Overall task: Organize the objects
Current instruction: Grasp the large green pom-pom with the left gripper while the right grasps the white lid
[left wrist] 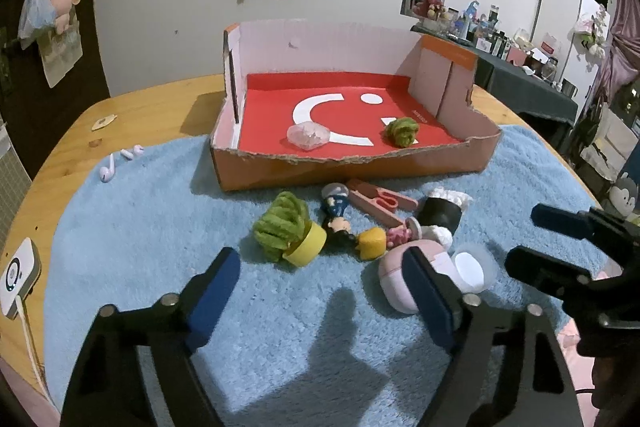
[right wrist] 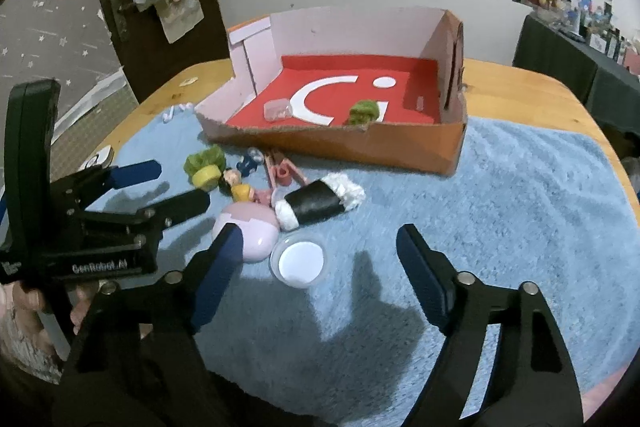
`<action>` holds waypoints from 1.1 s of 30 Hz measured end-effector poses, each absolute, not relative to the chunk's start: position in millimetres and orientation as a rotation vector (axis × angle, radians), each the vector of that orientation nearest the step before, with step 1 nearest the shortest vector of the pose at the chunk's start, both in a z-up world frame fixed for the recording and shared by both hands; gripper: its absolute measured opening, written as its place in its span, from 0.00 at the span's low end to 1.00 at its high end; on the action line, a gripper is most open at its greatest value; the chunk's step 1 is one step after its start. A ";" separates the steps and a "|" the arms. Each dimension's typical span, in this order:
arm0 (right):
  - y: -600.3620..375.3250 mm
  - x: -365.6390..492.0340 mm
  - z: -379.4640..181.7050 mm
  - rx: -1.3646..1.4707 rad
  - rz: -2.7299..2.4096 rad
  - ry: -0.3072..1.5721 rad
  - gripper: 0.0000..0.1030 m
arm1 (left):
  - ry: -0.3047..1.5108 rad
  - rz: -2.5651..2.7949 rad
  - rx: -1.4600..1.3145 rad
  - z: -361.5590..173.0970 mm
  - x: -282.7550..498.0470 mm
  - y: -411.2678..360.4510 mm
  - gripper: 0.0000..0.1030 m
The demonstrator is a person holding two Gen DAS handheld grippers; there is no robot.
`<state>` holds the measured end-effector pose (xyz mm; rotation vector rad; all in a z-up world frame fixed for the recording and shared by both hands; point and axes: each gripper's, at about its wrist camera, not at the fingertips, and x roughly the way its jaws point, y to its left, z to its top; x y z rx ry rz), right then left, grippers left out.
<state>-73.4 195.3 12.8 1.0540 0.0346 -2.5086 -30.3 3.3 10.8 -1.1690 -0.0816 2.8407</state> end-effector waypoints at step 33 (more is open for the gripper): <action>176.6 -79.3 -19.5 1.139 -2.441 0.102 0.42 | -0.192 2.825 -1.198 7.0 -50.3 -33.0 0.54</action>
